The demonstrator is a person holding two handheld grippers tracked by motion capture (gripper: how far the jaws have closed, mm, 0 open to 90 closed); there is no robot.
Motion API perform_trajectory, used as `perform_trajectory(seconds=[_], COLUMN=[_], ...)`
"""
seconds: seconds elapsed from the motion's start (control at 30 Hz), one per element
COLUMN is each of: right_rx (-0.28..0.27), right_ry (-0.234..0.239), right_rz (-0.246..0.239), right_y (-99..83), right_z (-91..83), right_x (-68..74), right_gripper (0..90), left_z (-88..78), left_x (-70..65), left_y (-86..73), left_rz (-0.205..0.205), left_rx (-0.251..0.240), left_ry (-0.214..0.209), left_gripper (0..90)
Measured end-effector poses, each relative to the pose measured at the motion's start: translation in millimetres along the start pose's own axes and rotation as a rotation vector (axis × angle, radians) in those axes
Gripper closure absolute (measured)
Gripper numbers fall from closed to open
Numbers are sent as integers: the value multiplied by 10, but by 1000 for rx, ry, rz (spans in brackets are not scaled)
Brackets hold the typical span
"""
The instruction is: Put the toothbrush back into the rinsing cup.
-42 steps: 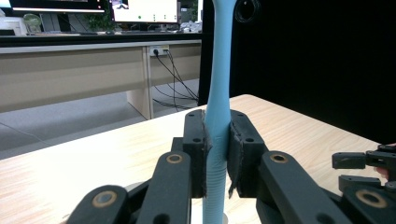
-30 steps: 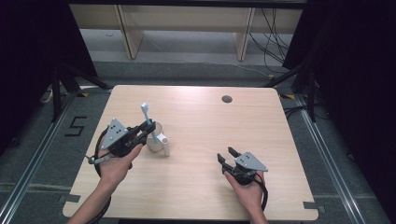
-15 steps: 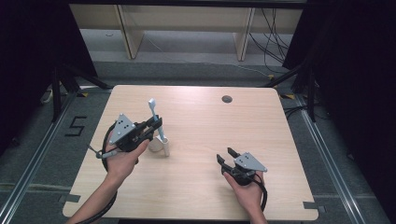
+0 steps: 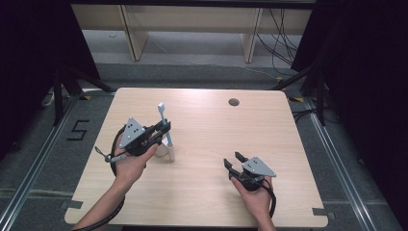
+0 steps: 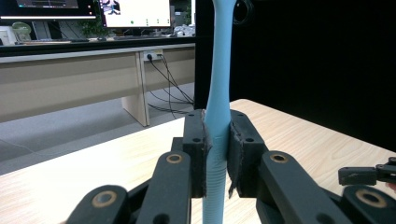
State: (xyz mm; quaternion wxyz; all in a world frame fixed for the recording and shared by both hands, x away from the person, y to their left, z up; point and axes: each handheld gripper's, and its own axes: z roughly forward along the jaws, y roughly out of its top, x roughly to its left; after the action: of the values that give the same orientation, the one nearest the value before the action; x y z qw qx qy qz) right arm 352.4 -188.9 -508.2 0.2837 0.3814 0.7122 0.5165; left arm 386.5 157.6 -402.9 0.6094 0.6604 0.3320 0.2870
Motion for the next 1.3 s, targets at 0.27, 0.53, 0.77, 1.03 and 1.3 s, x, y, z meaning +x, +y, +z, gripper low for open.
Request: perform_trajectory(seconds=[0.27,0.53,0.77,1.03,1.3], right_rx=[-1,14,16,19,16], right_ry=[-7,-12,-1,-8,-11], right_rz=[-7,-5,4,-8,-8], right_y=[-4,-6,-4,-9,-14], right_z=[-3,-9,-6,5,9], right_x=[-7,7,12,18,18], right_gripper=[481,481,481,480,480], left_z=[20,31,38,29,42], left_x=[-5,4,9,14,12], left_y=[-68,-104,-146,-185,-230], left_rz=[-3,-2,-6,-4,-5], left_rx=[12,19,6,26,28], left_ry=[4,9,9,15,13], left_gripper=[783,784,784,783,783])
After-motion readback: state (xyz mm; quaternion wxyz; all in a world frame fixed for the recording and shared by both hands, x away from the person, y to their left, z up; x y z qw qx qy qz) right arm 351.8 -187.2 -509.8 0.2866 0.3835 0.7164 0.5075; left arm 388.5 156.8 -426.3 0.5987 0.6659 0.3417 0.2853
